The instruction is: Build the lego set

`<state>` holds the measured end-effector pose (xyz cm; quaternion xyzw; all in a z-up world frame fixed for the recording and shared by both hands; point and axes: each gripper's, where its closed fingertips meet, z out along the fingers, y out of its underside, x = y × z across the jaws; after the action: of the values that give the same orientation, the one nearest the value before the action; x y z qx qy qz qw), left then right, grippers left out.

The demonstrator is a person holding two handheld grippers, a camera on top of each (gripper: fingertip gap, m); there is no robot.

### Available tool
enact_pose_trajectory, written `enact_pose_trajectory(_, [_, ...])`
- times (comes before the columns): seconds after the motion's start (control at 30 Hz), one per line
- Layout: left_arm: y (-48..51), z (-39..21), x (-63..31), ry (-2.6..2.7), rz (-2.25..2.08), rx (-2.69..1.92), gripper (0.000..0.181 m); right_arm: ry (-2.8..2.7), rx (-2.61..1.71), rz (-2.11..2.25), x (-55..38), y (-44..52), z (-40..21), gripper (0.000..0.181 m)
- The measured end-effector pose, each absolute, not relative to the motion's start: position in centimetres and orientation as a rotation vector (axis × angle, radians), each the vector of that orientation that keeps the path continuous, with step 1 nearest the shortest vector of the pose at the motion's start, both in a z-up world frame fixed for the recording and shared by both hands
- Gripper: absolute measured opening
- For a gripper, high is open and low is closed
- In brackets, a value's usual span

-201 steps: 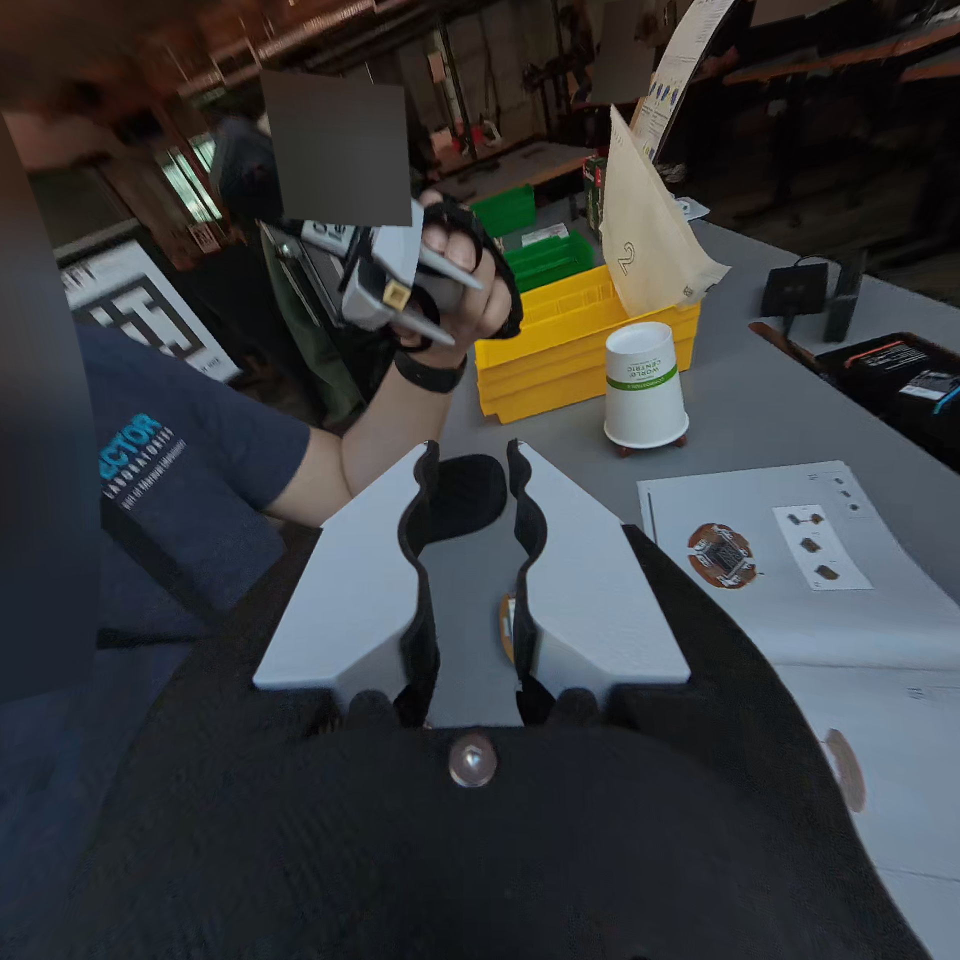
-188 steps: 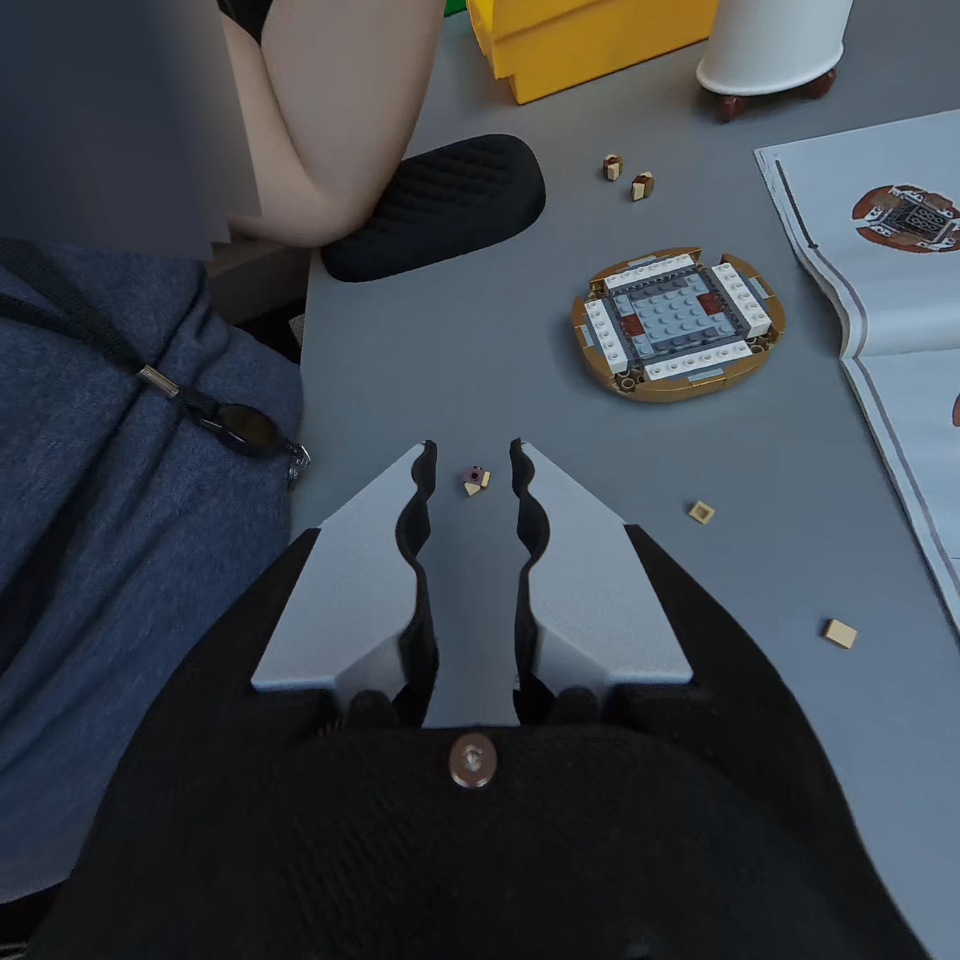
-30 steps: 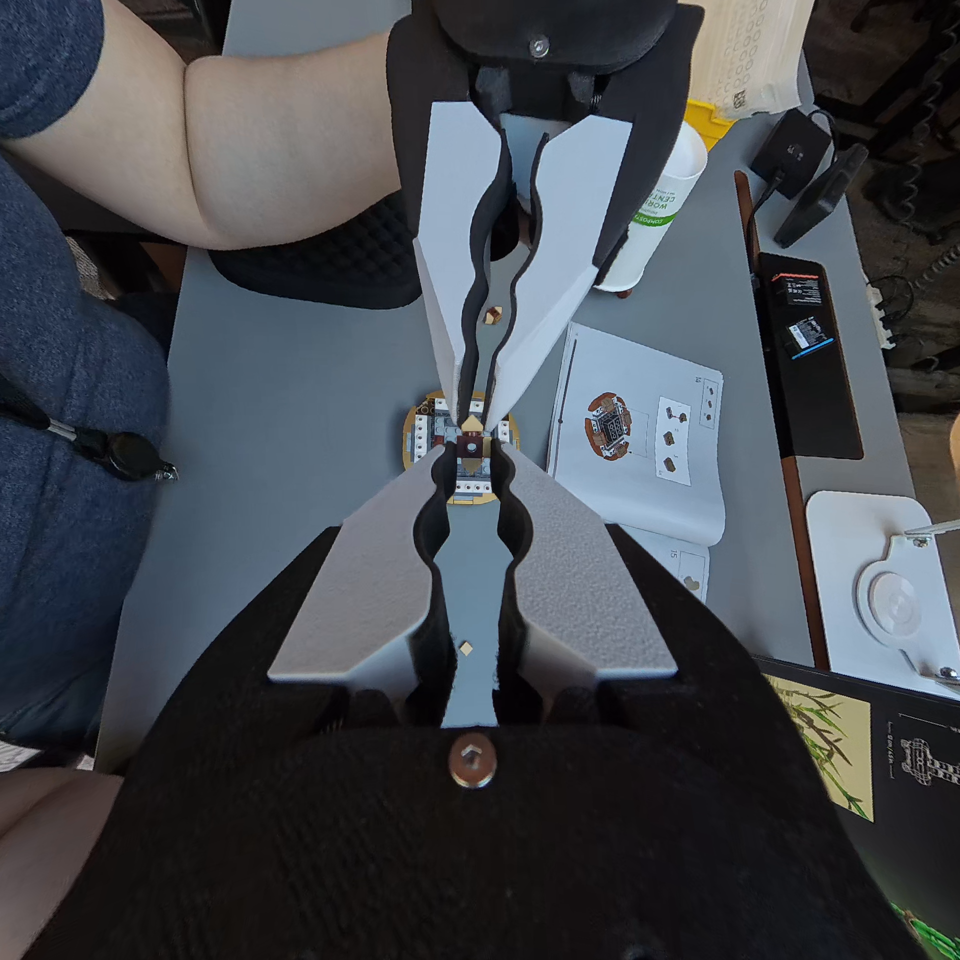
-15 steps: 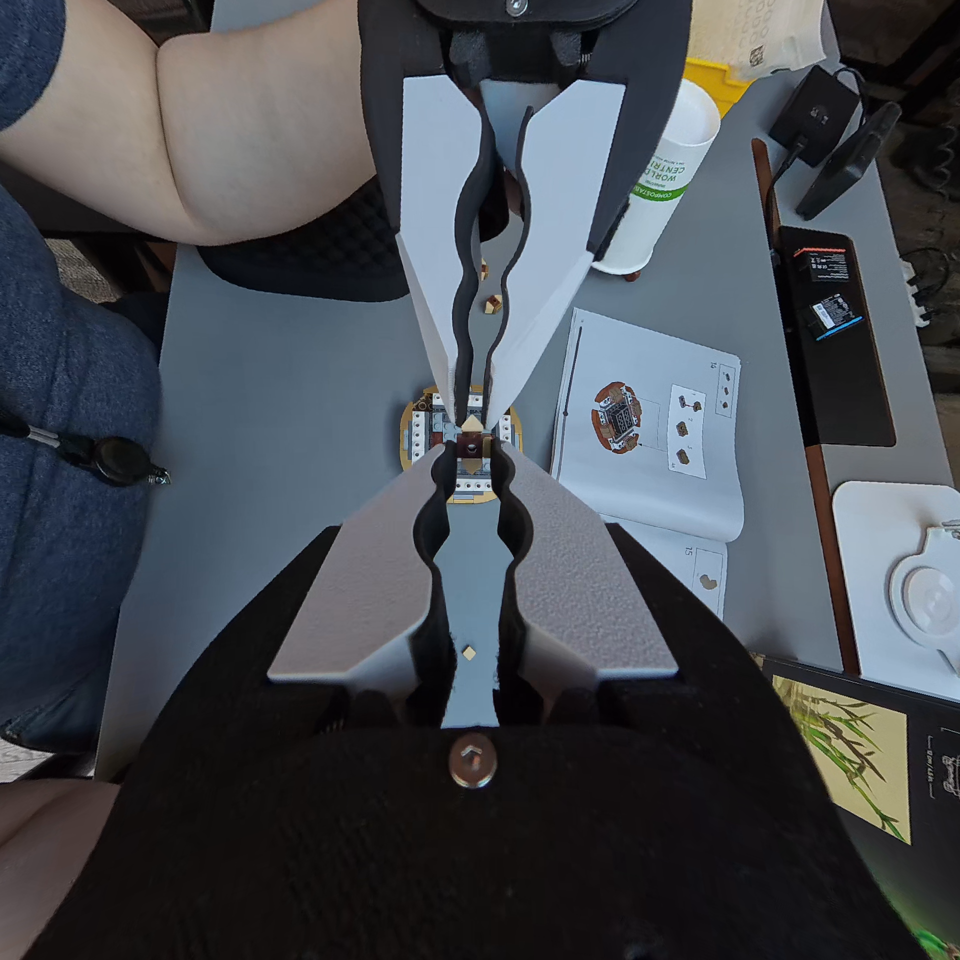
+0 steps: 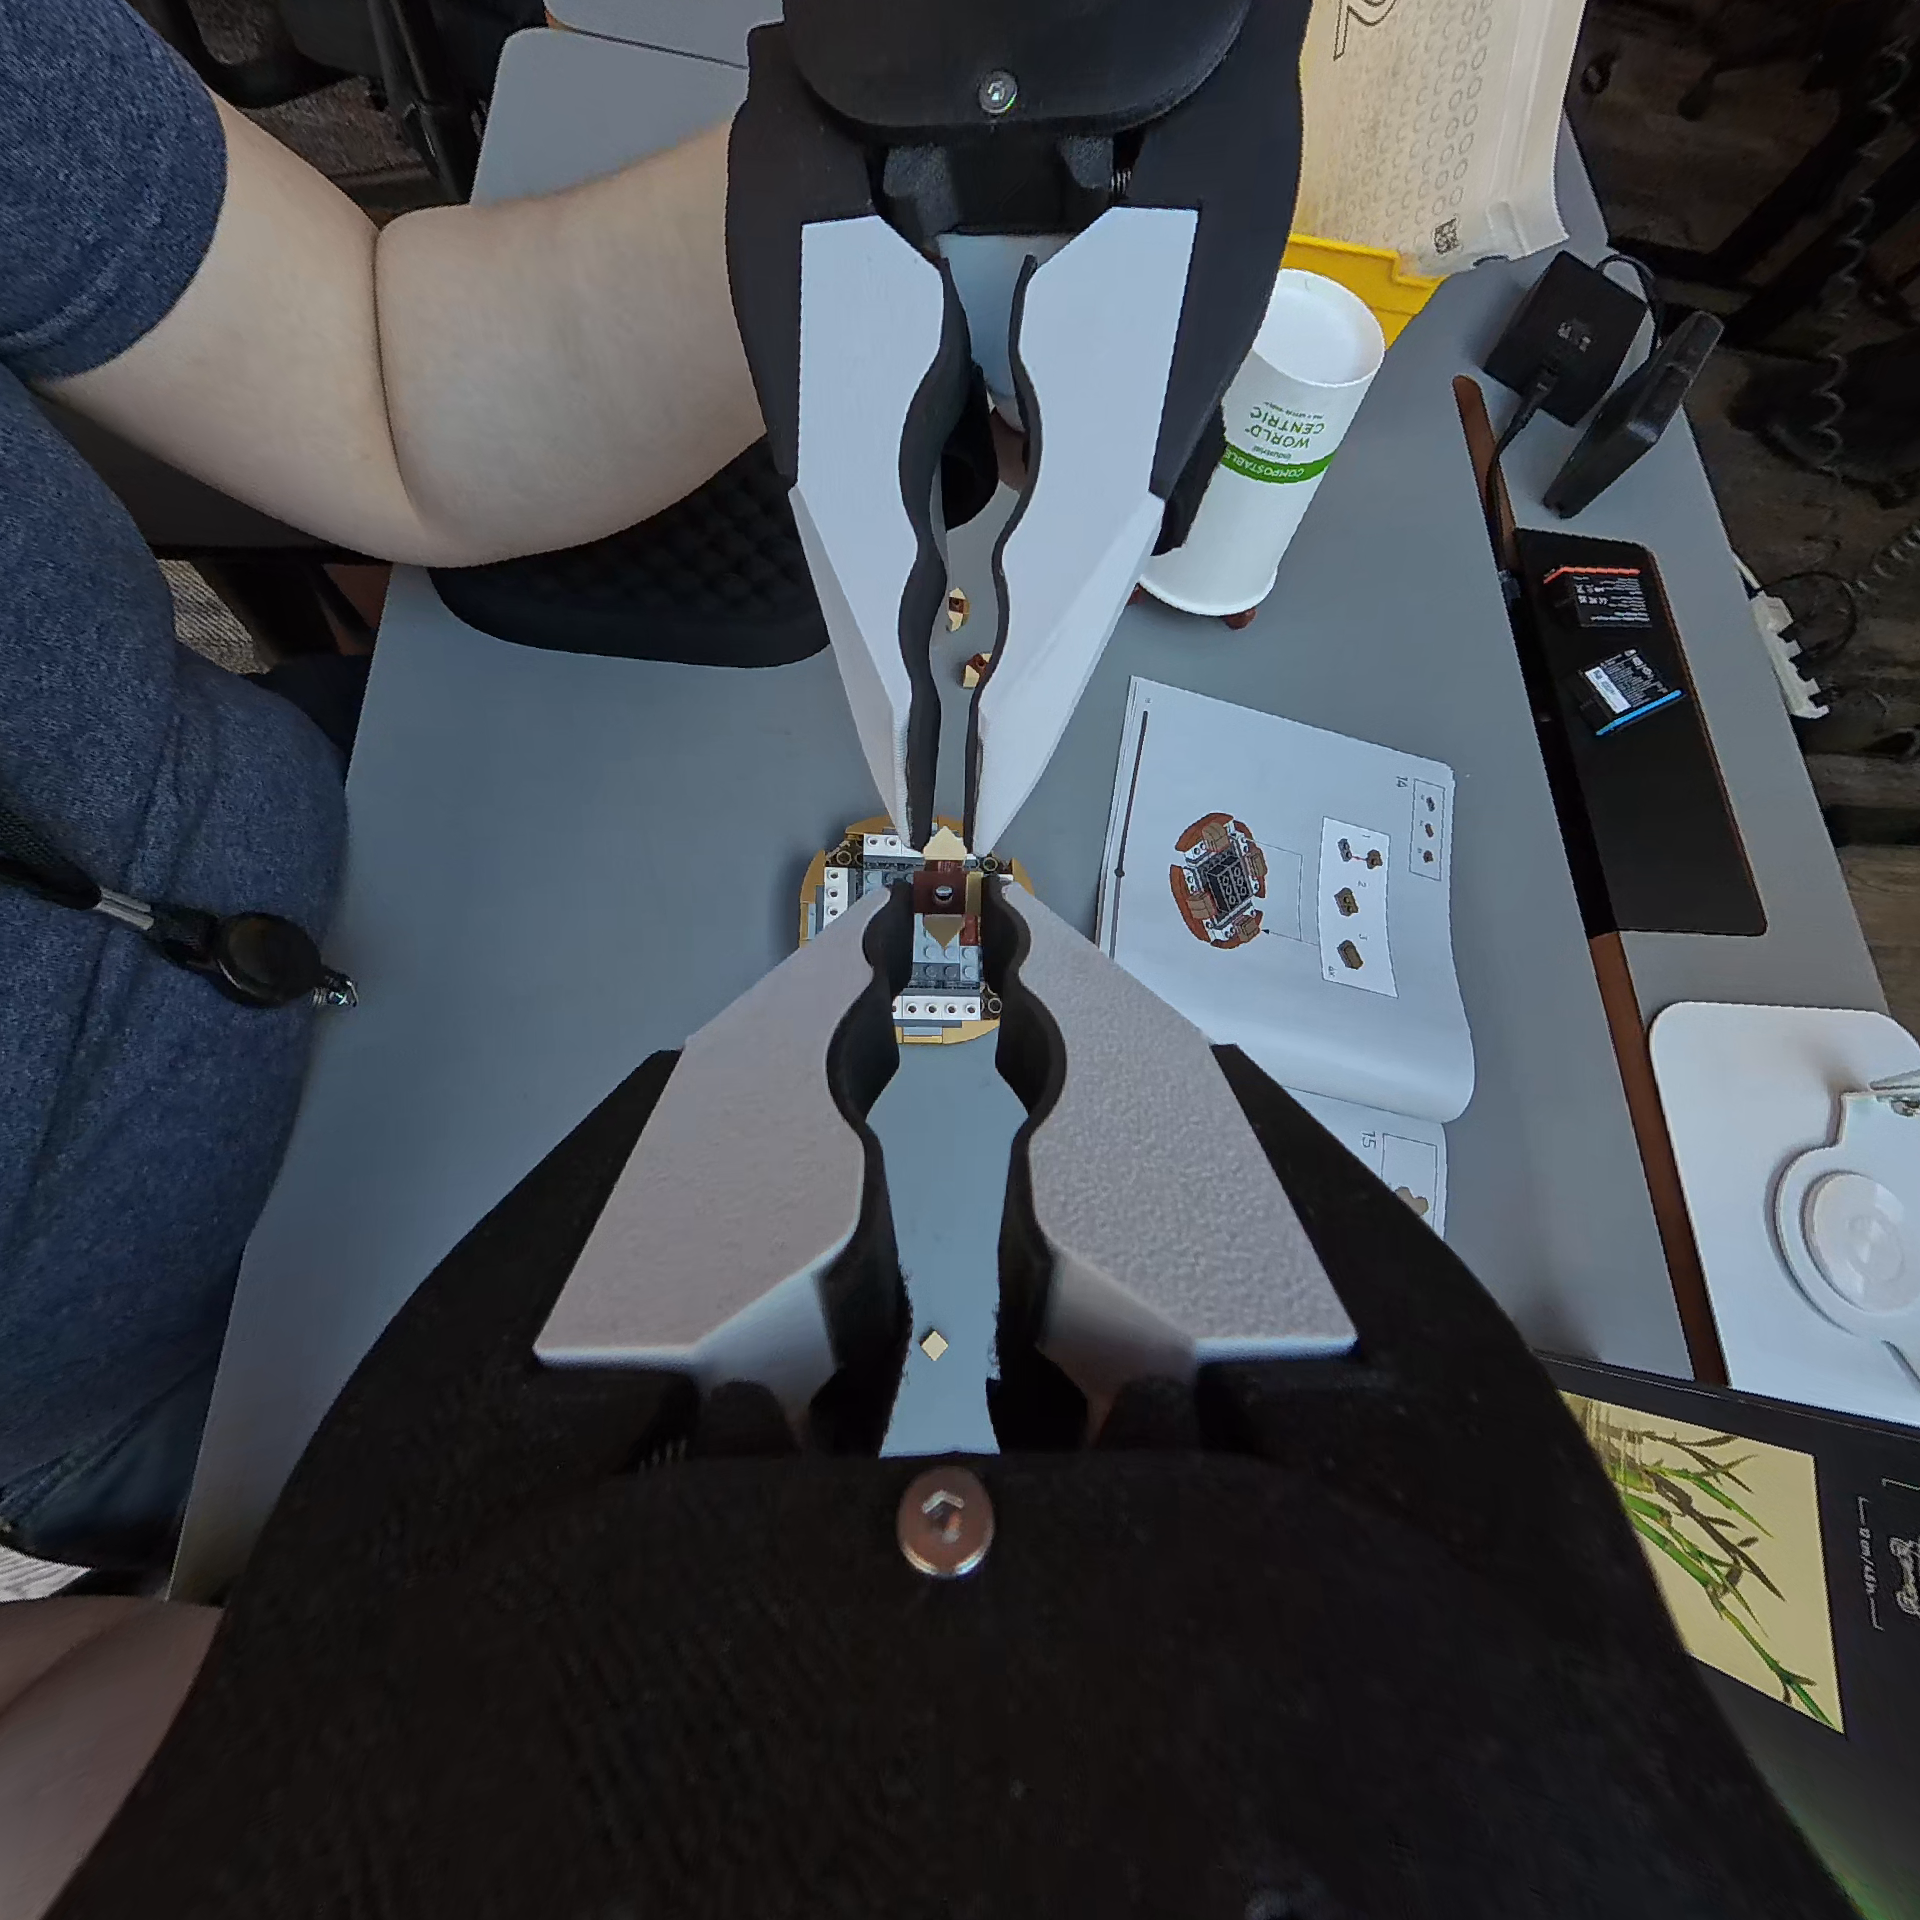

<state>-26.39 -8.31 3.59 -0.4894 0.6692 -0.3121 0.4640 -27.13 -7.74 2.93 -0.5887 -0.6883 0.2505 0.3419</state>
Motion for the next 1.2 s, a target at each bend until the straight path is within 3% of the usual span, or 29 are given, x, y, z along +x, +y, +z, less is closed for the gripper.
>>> enact_pose_trajectory(1.2, [-8.1,2.4,-26.0,1.69,-0.739,-1.253,0.0,-1.849,-1.571,0.653,-26.7,-7.5,1.6,0.012])
